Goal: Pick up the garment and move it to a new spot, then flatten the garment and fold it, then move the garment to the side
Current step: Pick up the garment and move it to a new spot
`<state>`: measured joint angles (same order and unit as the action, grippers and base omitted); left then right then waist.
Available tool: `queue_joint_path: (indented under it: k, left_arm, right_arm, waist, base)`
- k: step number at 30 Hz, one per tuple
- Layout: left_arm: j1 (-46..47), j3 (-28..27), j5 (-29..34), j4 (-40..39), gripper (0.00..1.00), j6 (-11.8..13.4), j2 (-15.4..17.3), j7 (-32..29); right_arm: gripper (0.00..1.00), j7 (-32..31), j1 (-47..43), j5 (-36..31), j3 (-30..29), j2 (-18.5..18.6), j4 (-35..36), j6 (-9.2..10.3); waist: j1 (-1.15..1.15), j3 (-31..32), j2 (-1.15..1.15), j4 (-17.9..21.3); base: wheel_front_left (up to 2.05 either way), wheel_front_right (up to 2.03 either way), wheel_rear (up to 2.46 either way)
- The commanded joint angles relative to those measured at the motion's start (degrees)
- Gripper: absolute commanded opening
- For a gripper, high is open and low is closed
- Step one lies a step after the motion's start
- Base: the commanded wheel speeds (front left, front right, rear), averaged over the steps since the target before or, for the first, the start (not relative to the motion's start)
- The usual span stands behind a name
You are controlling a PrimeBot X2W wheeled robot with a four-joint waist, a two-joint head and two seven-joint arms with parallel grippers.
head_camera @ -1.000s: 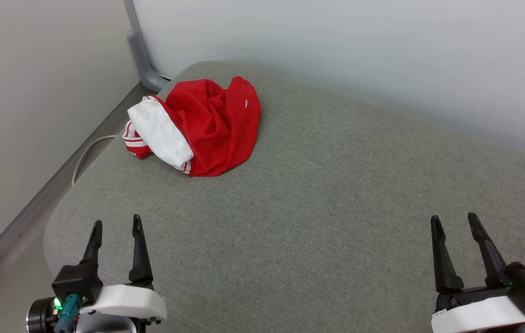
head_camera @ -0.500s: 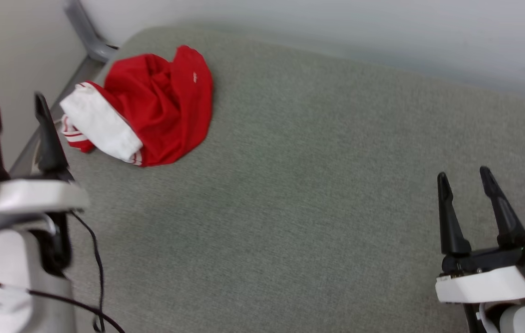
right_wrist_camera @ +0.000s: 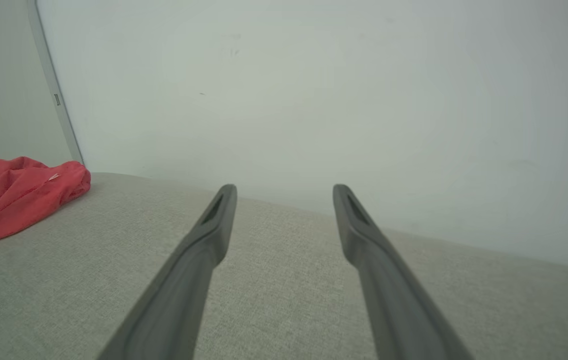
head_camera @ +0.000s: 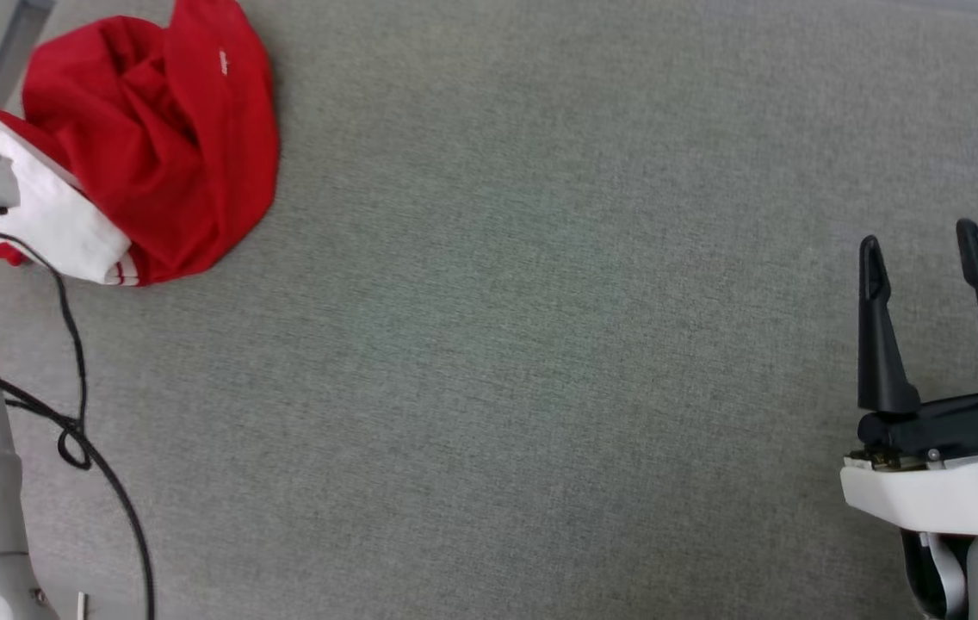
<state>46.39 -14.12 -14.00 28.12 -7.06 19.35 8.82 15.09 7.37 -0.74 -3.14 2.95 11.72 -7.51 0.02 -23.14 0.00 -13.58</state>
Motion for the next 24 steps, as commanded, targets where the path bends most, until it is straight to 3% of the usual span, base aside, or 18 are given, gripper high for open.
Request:
queue_joint_path:
  k: [1,12,19,24]
  left_arm:
    - [1.37,0.53,-2.4,1.55,1.0,-0.31,0.37,-2.45]
    - [5.42,11.12,-21.65,9.28,1.0,-0.33,9.55,-35.32]
    - [4.88,17.19,-26.44,12.65,1.0,-0.33,13.28,-48.5]
    - [4.45,21.88,-27.49,15.84,1.0,-0.33,14.18,-55.13]
  right_arm:
    - [1.0,0.12,1.21,-0.54,-0.13,-0.14,0.79,0.04]
    - [1.0,0.12,2.75,-2.34,-0.32,-0.14,3.8,0.04]
    - [1.0,0.12,3.41,-3.38,-0.35,0.22,4.53,0.04]
    - [1.0,0.12,3.57,-3.46,-0.48,0.54,4.78,0.04]
  waist:
    - [-0.02,-1.84,0.0,1.21]
    - [-0.02,-6.39,0.0,2.18]
    - [-0.02,-8.44,0.0,2.86]
    - [-0.02,-9.44,0.0,3.41]
  base:
    - [0.0,0.0,0.0]
    - [0.0,0.0,0.0]
    - [0.0,0.0,0.0]
    - [0.0,0.0,0.0]
